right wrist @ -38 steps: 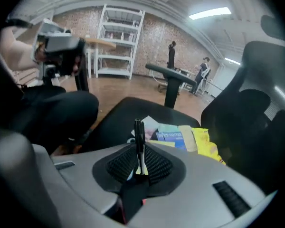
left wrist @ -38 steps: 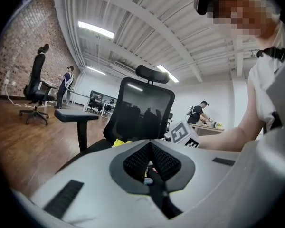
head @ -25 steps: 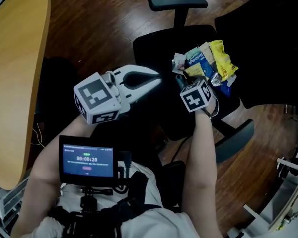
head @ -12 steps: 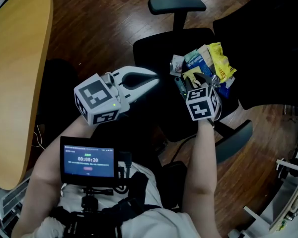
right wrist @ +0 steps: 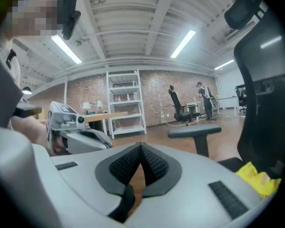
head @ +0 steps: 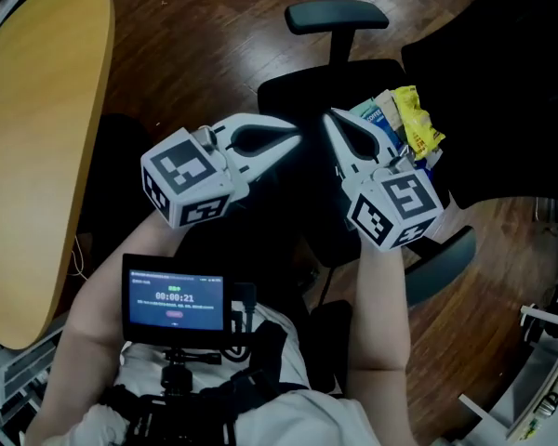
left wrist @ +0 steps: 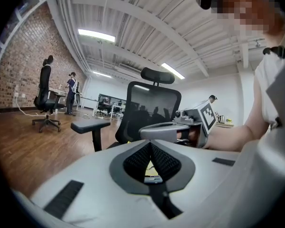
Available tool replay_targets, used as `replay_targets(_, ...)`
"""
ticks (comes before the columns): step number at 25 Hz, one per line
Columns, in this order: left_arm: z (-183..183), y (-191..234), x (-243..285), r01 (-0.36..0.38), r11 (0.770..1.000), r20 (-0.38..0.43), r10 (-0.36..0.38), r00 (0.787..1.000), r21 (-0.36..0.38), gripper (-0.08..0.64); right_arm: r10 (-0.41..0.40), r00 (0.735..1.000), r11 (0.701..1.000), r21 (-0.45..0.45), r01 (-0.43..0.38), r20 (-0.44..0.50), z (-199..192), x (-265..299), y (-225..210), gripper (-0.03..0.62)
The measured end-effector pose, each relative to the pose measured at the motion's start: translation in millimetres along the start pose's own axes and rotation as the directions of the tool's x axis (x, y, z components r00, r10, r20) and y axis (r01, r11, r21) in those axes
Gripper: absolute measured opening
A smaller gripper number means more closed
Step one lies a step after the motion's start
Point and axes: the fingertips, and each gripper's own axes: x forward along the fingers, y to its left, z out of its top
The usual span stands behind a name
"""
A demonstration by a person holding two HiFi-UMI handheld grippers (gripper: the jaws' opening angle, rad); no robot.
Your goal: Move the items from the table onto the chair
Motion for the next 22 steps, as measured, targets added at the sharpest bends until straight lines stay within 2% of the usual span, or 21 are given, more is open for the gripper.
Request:
replay_targets(5, 36.5, 9.1, -37.2, -0.091, 0.995, 0.032, 0.089, 0.995, 0.050, 0.006, 0.155, 0.981, 0.988, -0.028, -0.152, 0.116, 63.0, 30.0, 48.7, 0.005)
replay_targets(8, 69.9, 4.8, -71.9, -0.145, 0.989, 0.100, 0.144, 0.984, 0.006, 0.006, 0.255, 0.955, 0.967, -0.064, -0.248, 0.150, 93.5, 42.0, 77.2, 0.004)
replay_targets(12, 102.4, 11.4, -140.2, -0.293, 0.956, 0.116, 0.292, 0.949, -0.013, 0.006, 0.415, 0.882, 0.910, -0.090, -0.406, 0.224, 135.5, 55.2, 145.5, 0.004)
replay_targets(15, 121.2, 10.9, -190.3, -0.369, 0.929, 0.147, 0.367, 0.918, -0.019, 0.006, 0.496, 0.831, 0.868, -0.130, -0.479, 0.253, 155.7, 63.3, 198.7, 0.005)
replay_targets(19, 133.2, 9.1, -235.8, -0.449, 0.894, 0.156, 0.442, 0.884, 0.013, 0.006, 0.561, 0.788, 0.828, -0.158, -0.538, 0.254, 167.7, 74.1, 246.9, 0.003)
replay_targets(22, 128.1, 9.3, -245.4, -0.486, 0.873, 0.157, 0.477, 0.865, 0.023, 0.006, 0.581, 0.775, 0.814, -0.179, -0.553, 0.249, 167.9, 77.6, 254.5, 0.003)
